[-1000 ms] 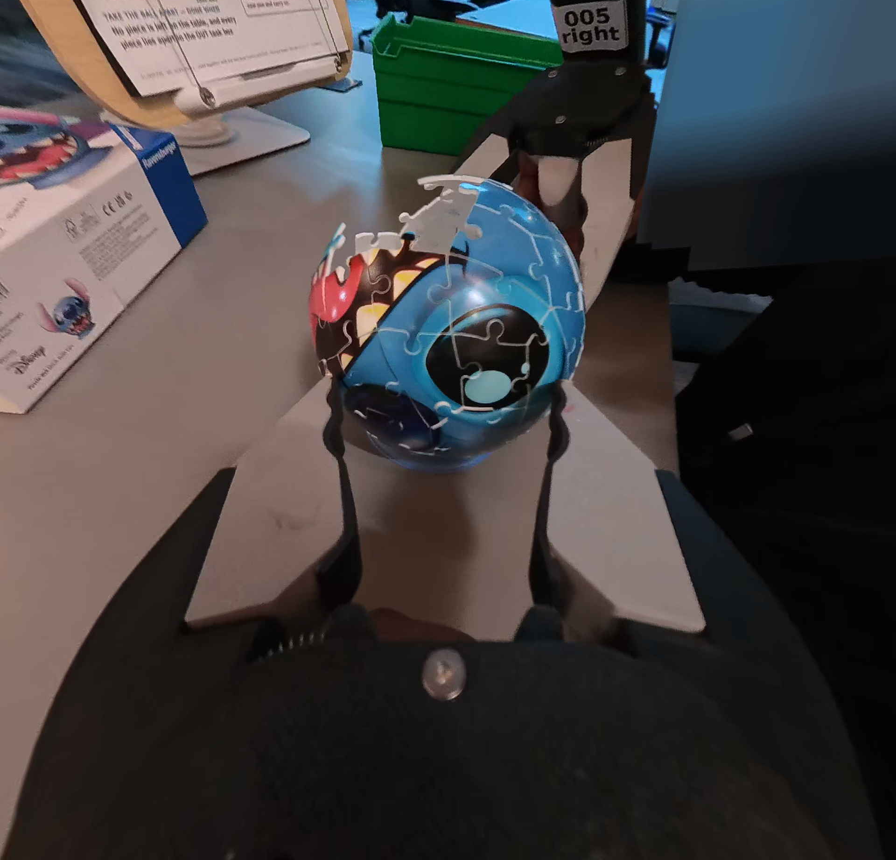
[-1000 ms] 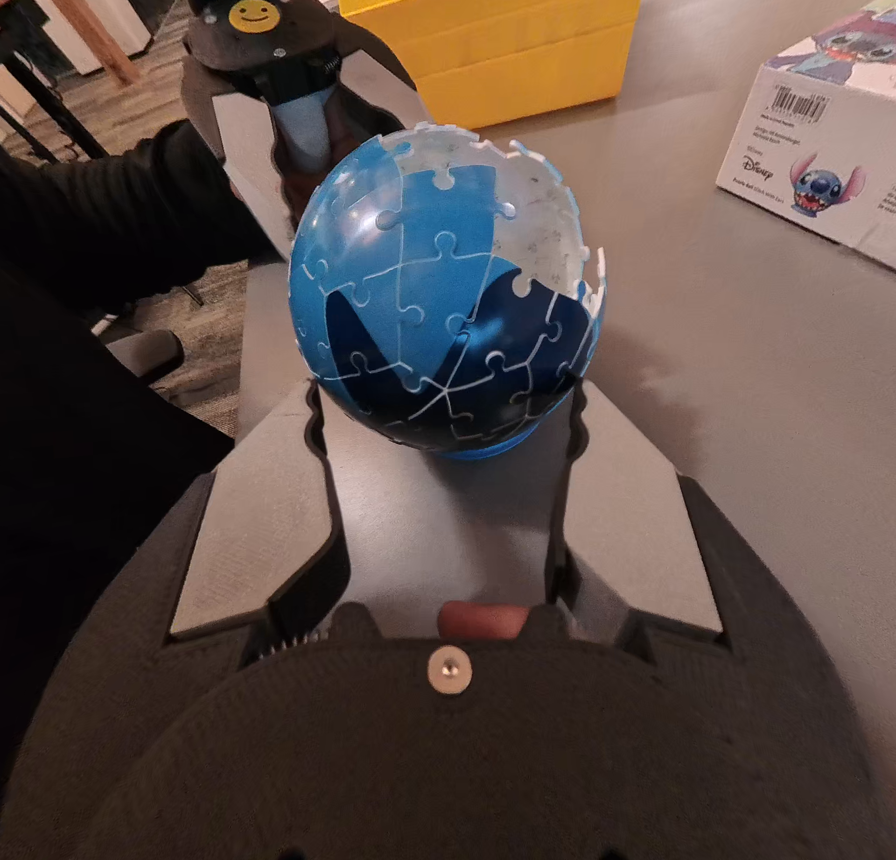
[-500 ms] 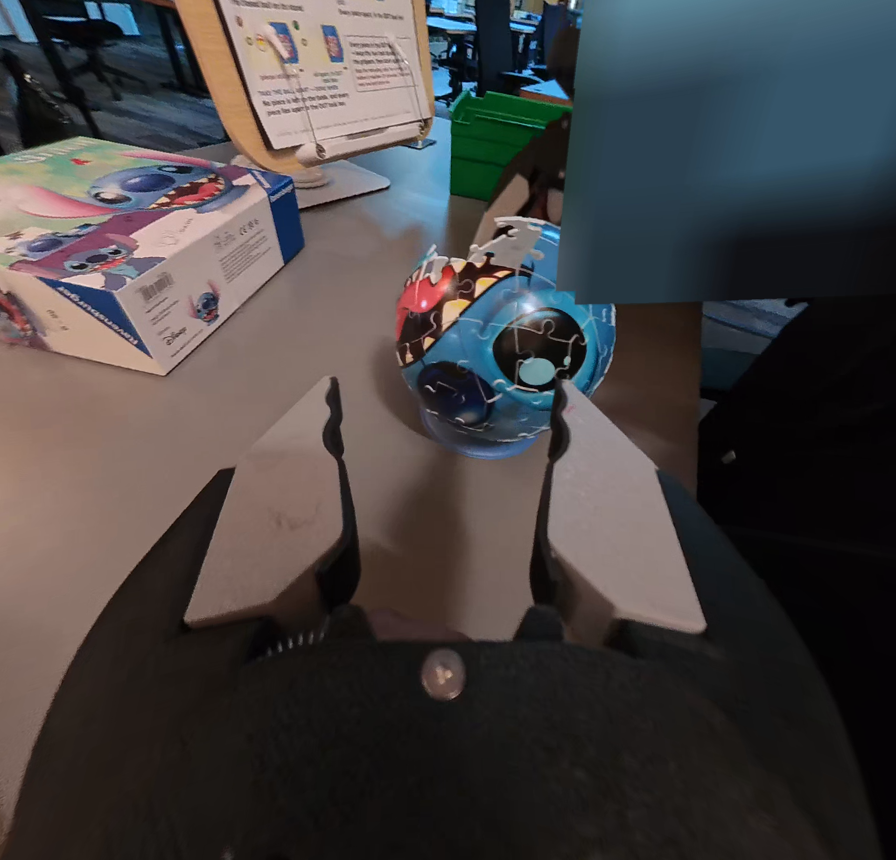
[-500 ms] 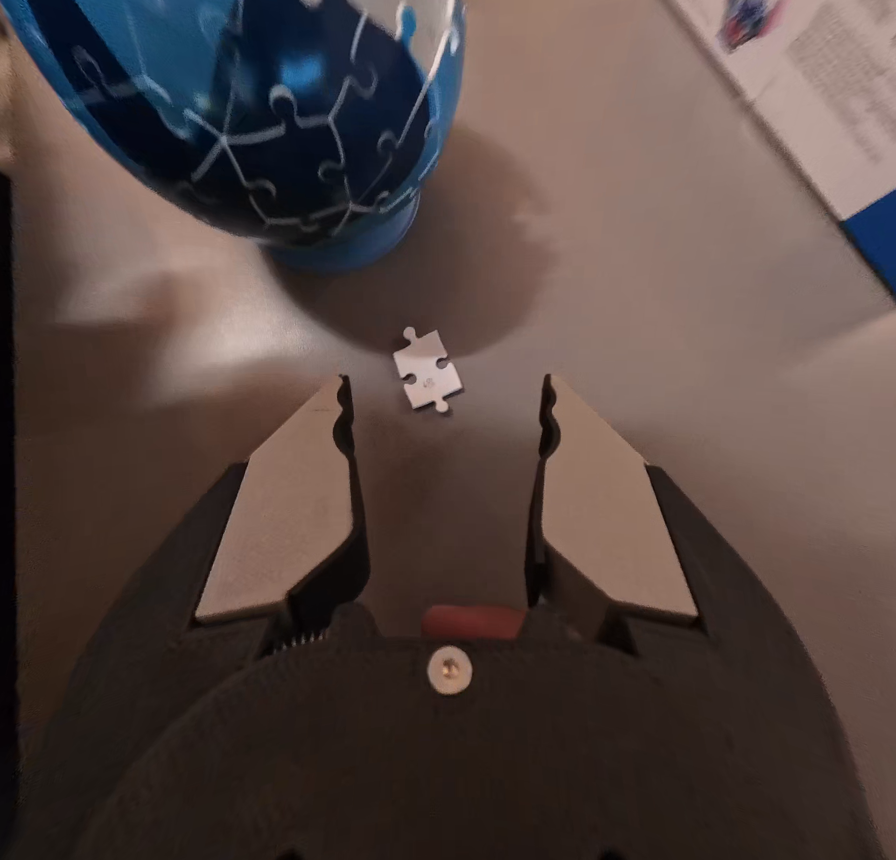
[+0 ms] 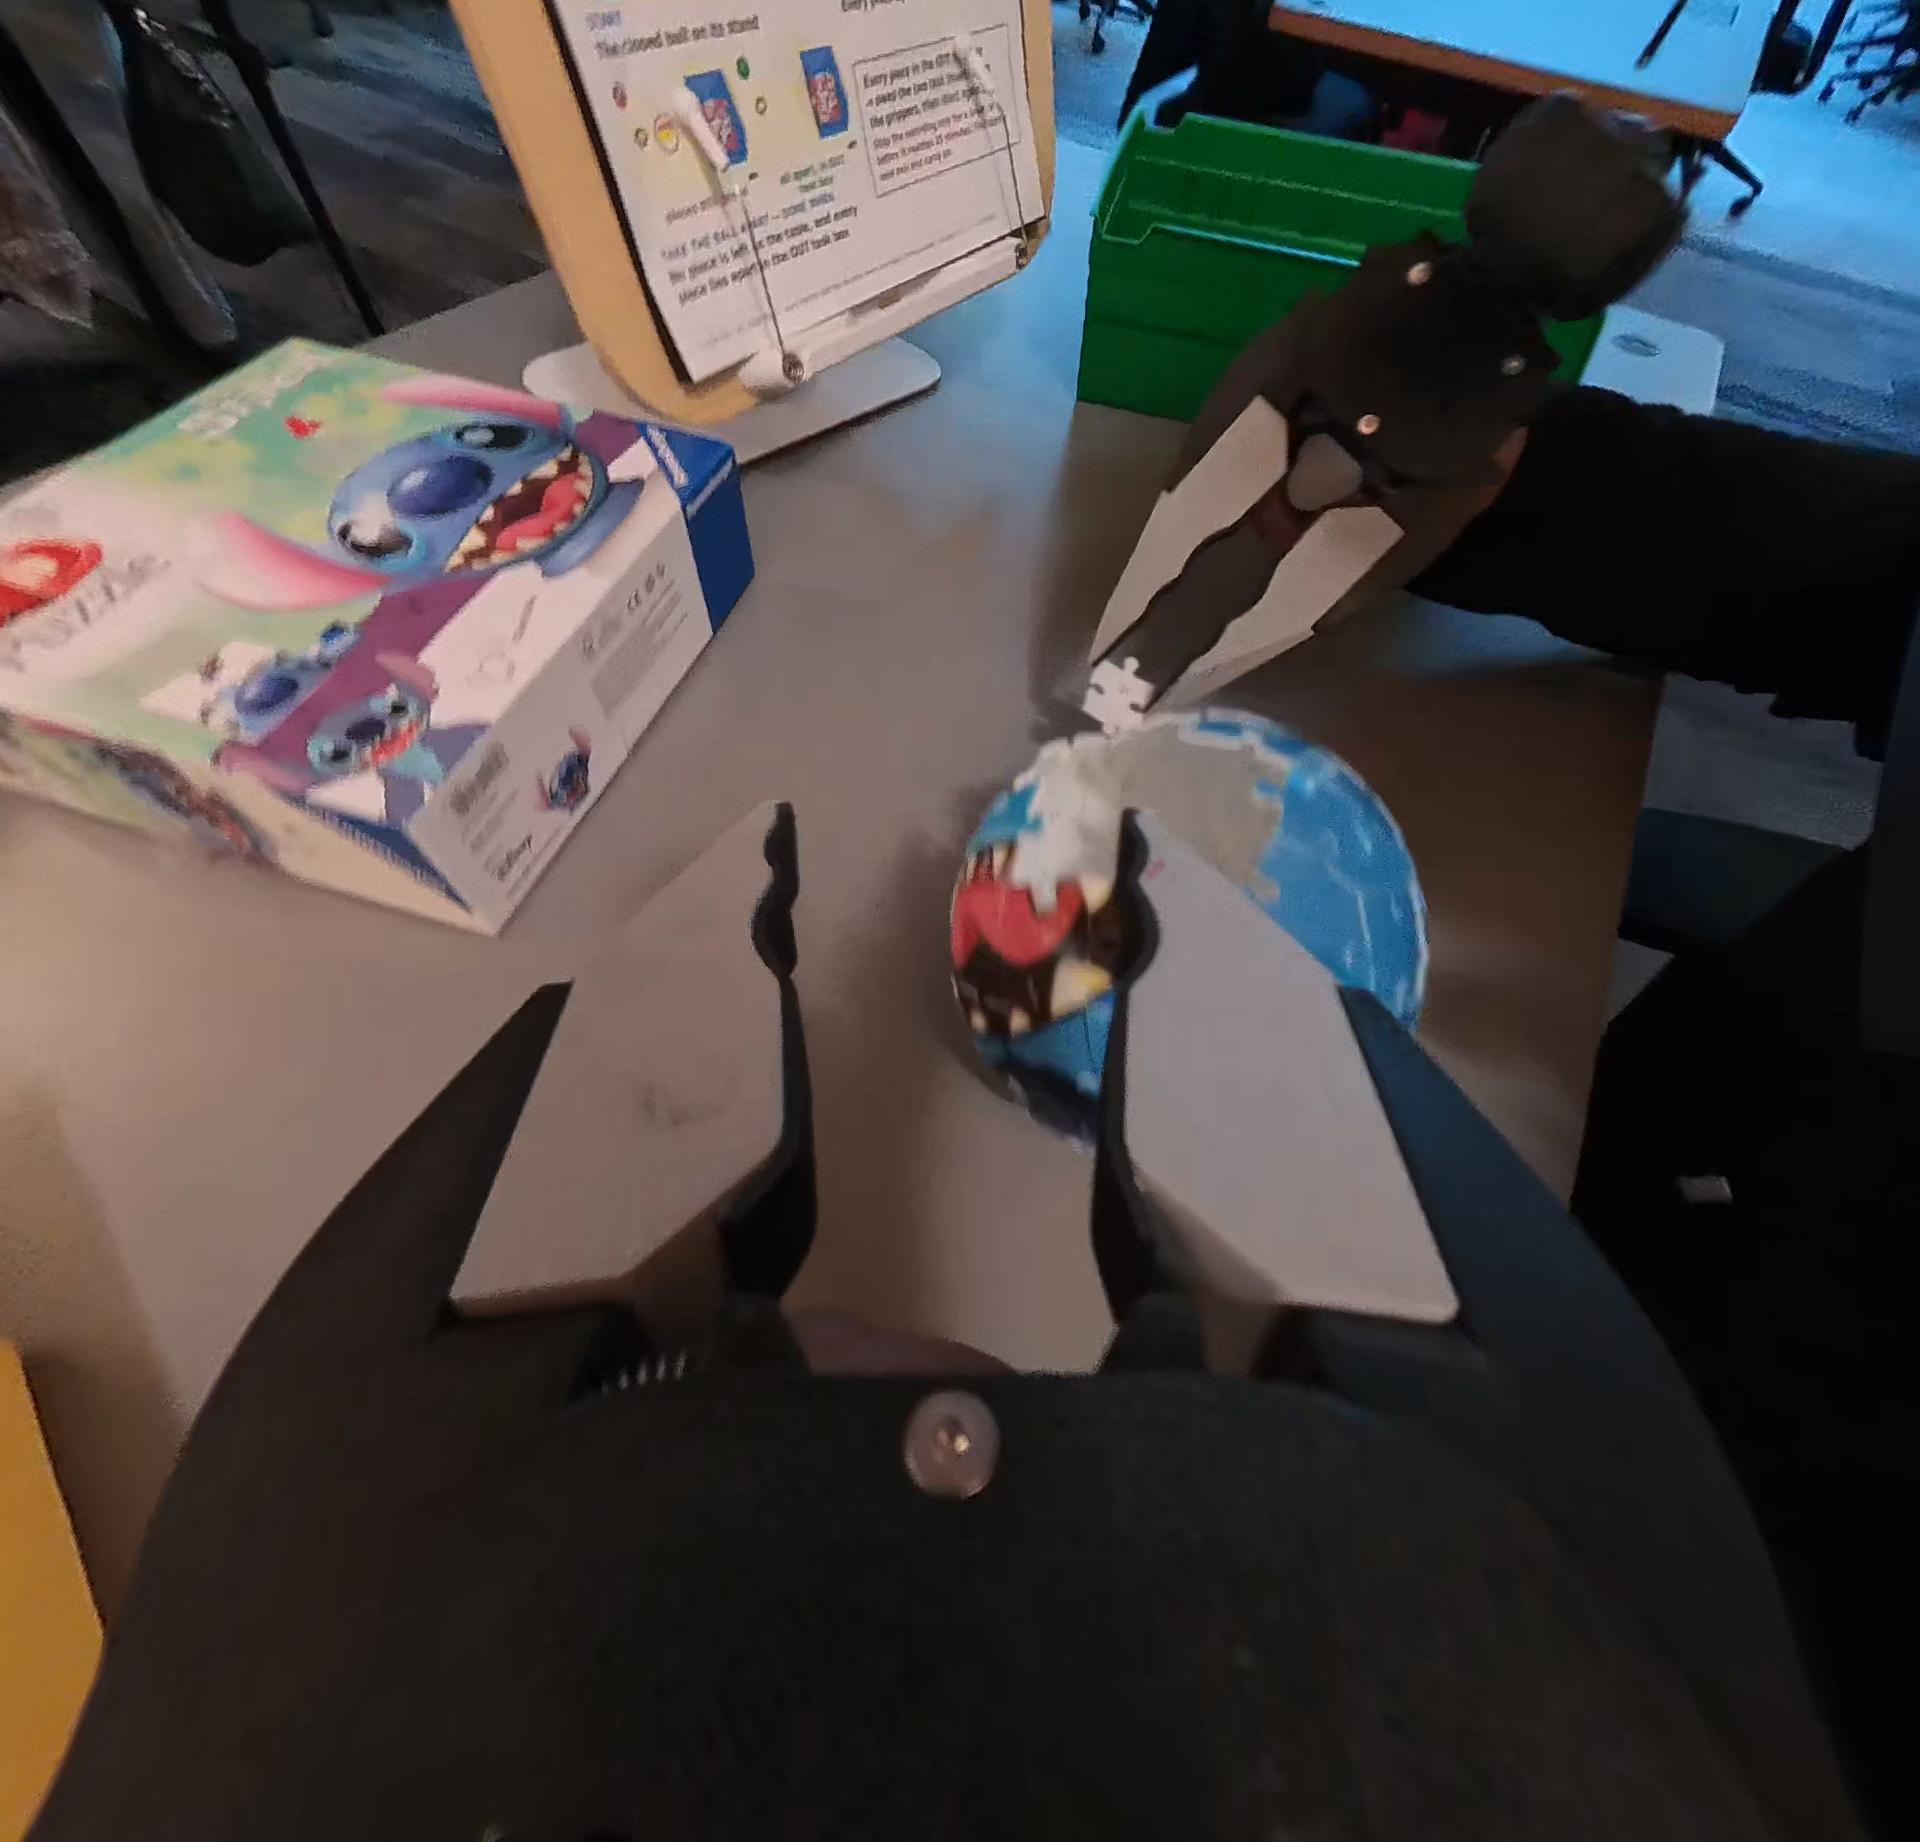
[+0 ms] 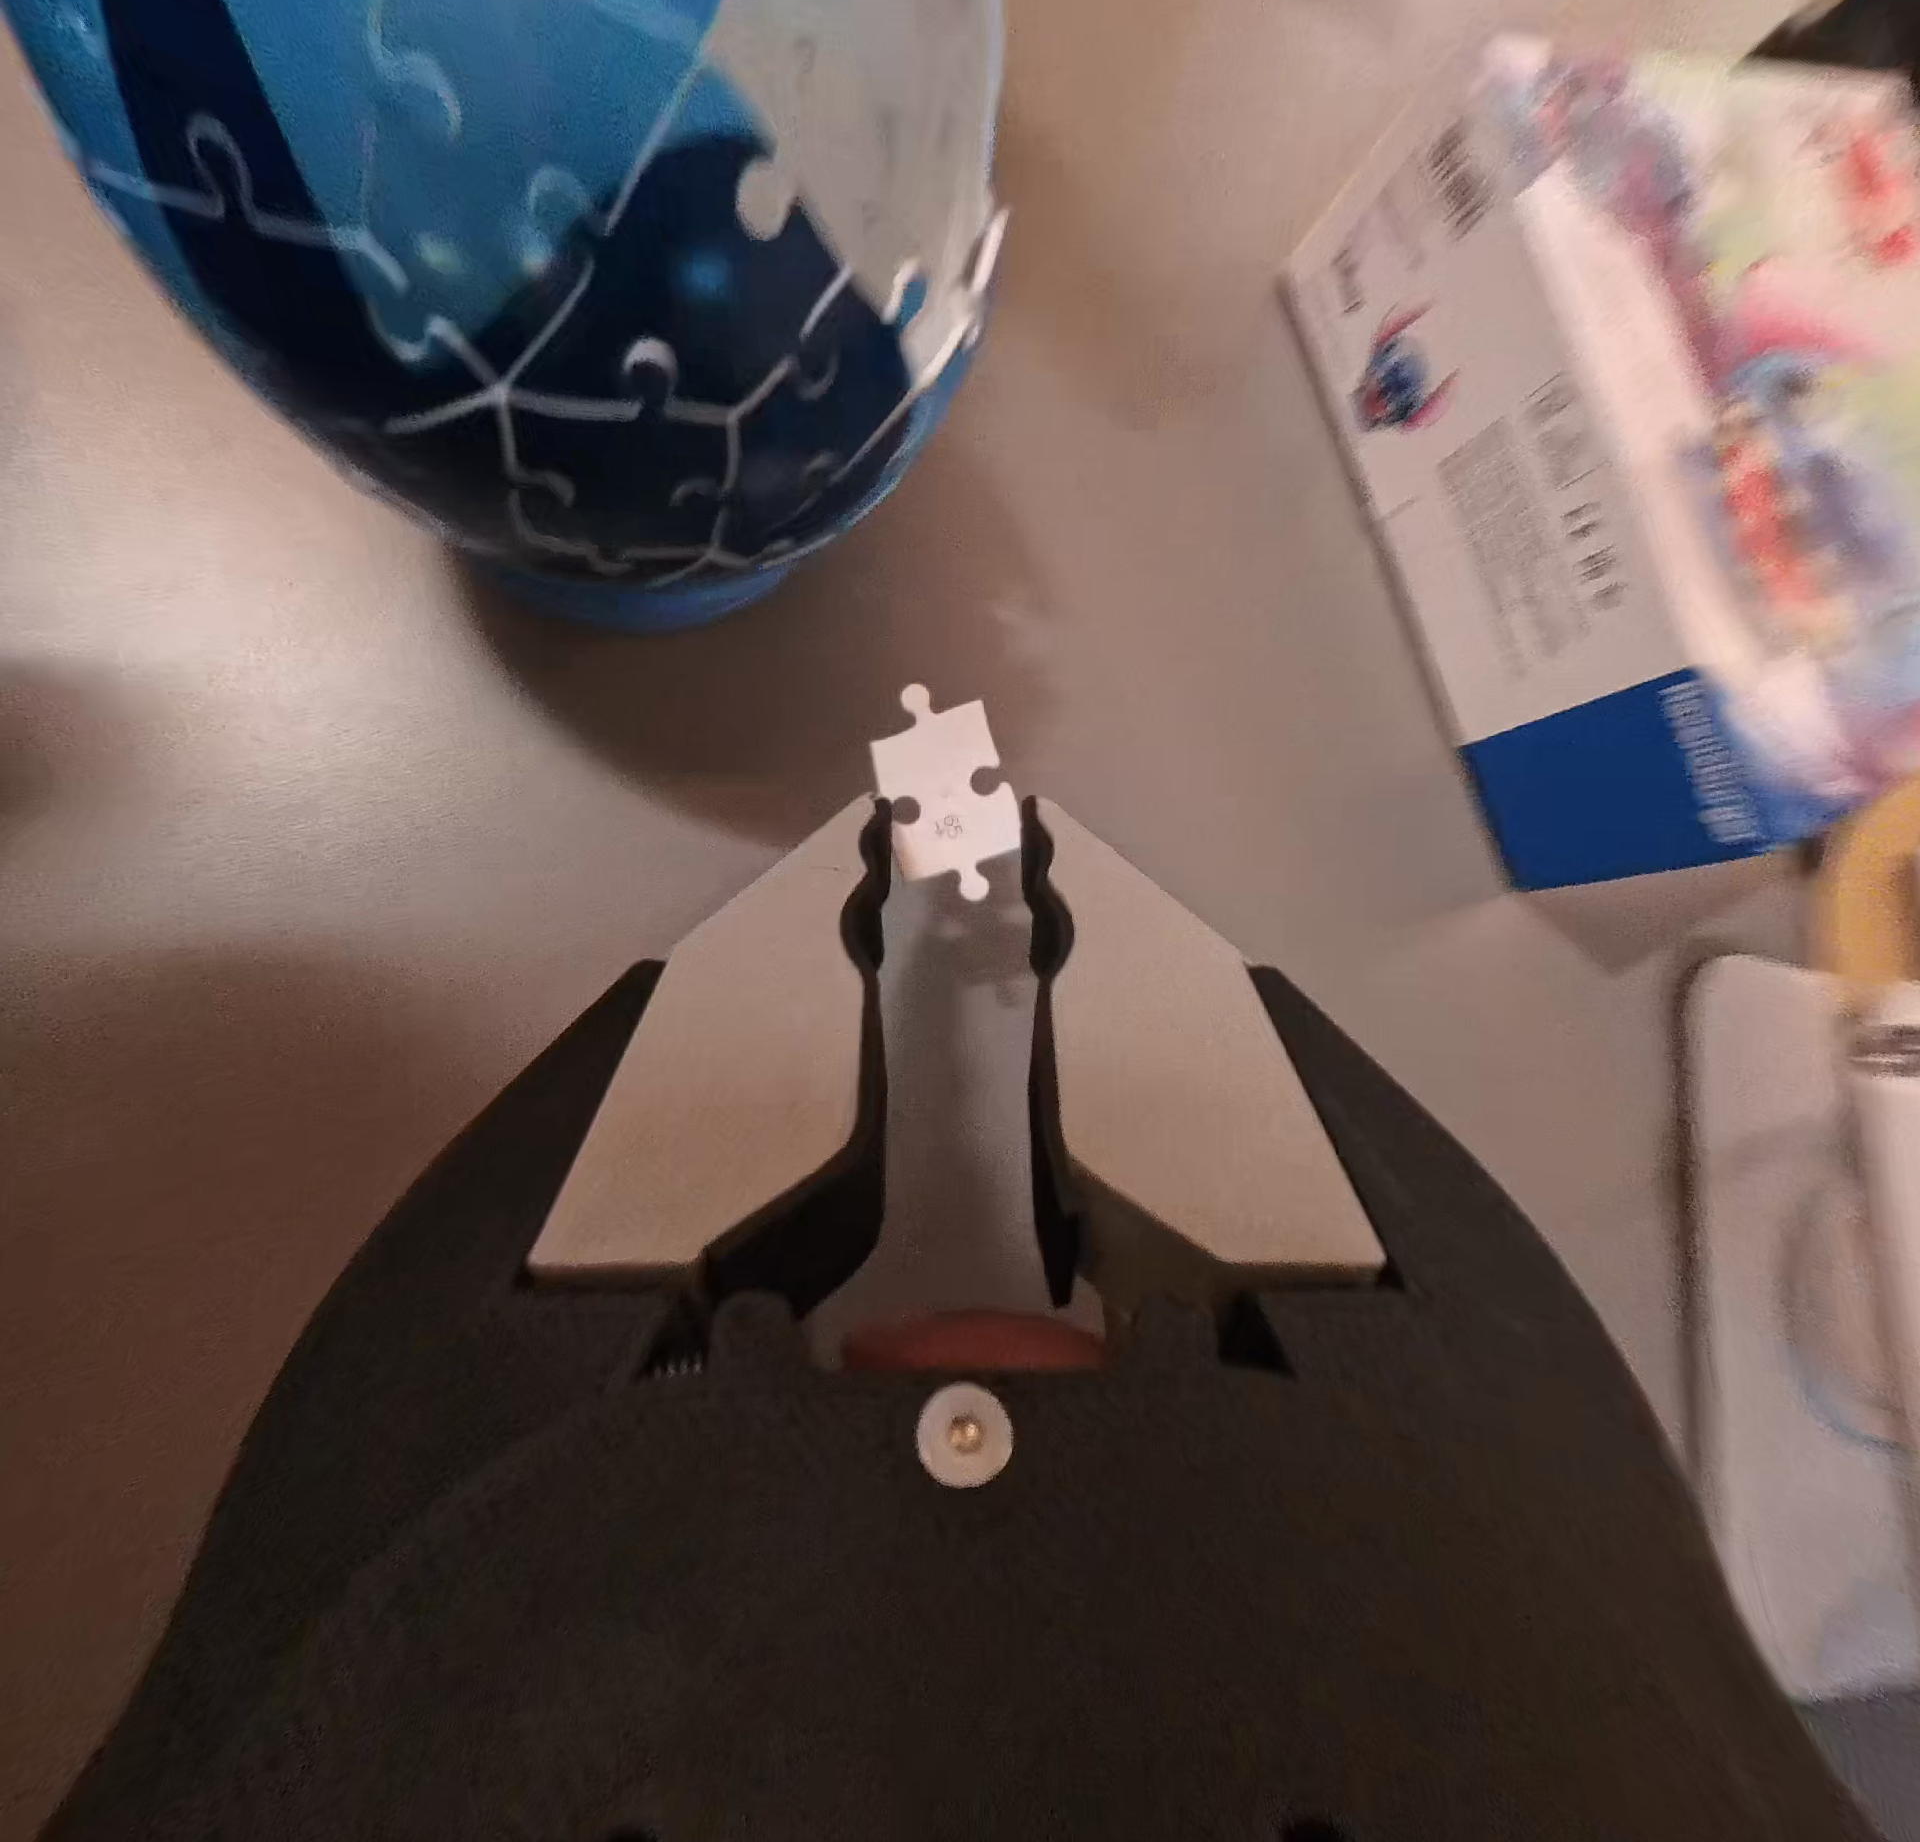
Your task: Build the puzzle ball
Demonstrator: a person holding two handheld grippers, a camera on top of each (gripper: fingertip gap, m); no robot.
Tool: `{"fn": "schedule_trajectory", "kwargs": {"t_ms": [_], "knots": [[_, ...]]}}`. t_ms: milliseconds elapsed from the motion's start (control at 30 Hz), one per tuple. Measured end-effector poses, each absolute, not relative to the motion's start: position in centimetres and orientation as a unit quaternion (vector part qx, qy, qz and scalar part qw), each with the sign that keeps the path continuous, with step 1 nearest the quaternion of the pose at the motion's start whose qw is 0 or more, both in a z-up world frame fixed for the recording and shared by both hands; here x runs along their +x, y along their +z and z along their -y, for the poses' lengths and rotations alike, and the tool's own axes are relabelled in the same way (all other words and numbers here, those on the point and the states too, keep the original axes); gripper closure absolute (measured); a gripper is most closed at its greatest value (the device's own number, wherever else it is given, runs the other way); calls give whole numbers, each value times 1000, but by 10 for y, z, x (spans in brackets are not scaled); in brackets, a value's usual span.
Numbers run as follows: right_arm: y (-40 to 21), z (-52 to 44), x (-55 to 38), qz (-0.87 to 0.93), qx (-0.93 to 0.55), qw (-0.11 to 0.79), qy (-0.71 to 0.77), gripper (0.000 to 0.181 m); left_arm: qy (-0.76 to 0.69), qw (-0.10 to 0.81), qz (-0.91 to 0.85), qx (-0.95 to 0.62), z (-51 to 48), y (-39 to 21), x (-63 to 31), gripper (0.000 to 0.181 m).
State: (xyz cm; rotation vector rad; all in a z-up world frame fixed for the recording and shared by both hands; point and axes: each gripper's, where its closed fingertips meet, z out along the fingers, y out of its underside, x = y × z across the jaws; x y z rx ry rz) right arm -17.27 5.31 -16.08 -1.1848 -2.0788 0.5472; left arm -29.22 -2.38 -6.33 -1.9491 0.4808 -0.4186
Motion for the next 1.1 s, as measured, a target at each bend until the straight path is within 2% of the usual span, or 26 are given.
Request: {"fn": "schedule_trajectory", "kwargs": {"t_ms": [233,467,567,600,633,667,767,933,1000,1100], "knots": [[-86,-61,-205,785,-396,448,163,159,-260,407,-278,-830,-45,-52,-241,150],[-64,-59,-213,777,-374,485,145,159,-372,317,-293,-822,-58,-56,-214,160],[-63,-57,-212,778,-371,484,152,159,-362,329,-299,-819,-61,-57,-210,181],[-63,-57,-212,778,-369,486,154,160,-359,336,-303,-816,-61,-57,-209,181],[-60,-57,-213,775,-364,492,157,180,-364,335,-311,-812,-58,-57,-207,181],[-56,-56,-214,771,-358,501,165,181,-364,334,-314,-811,-56,-60,-205,181],[-55,-55,-218,759,-368,500,196,181,-356,341,-310,-813,-55,-70,-204,181],[-95,-95,-215,724,-470,461,207,181,-336,353,-274,-829,-75,-95,-225,181],[-97,-103,-207,685,-517,437,268,164,-326,377,-268,-824,-84,-89,-234,181],[-87,-104,-203,626,-551,399,381,165,-345,429,-264,-792,-86,-64,-236,181]]}}
